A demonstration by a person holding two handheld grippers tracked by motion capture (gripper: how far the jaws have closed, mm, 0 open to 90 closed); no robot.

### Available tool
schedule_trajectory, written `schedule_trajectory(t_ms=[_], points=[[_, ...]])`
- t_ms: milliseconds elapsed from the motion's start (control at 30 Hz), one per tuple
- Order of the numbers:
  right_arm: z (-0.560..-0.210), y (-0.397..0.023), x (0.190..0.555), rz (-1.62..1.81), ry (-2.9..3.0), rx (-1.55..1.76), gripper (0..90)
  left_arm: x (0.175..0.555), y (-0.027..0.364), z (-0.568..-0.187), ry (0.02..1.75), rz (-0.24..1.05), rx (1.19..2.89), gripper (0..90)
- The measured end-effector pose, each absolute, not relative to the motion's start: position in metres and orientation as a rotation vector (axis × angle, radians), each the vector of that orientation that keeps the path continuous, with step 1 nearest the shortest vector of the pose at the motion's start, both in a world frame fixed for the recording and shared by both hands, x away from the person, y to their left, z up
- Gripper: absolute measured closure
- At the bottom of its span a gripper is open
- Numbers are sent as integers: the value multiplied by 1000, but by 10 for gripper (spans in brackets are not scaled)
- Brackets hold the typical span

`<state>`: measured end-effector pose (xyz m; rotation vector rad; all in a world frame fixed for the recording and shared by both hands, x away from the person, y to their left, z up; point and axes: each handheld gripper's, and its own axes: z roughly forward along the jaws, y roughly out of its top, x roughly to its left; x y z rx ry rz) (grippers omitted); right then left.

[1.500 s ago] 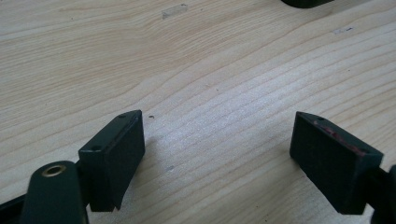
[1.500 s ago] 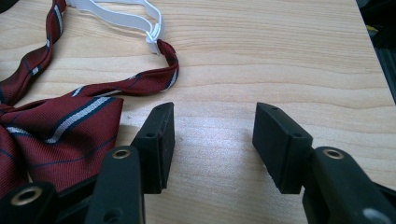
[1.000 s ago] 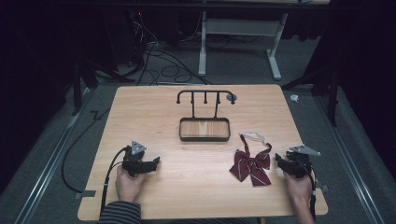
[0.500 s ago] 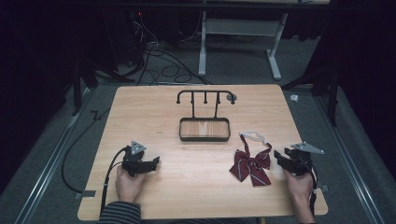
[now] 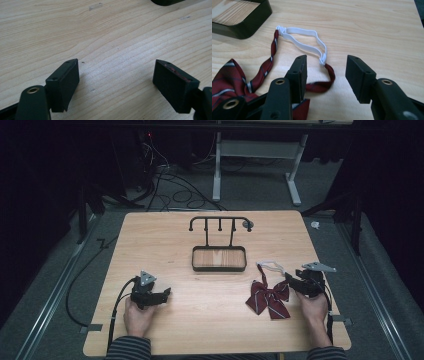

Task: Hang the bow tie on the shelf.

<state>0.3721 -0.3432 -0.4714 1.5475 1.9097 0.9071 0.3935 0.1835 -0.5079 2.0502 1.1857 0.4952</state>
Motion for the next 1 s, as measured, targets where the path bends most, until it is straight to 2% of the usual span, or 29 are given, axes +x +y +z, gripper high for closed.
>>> schedule_trajectory(t_ms=[533,1000], points=[[-466,-325,412,837,1994,1523,547,393,184,-508,1186,495,2051,218],[-486,-325,432,773,2029,1565,536,392,183,-508,1198,501,2043,221]])
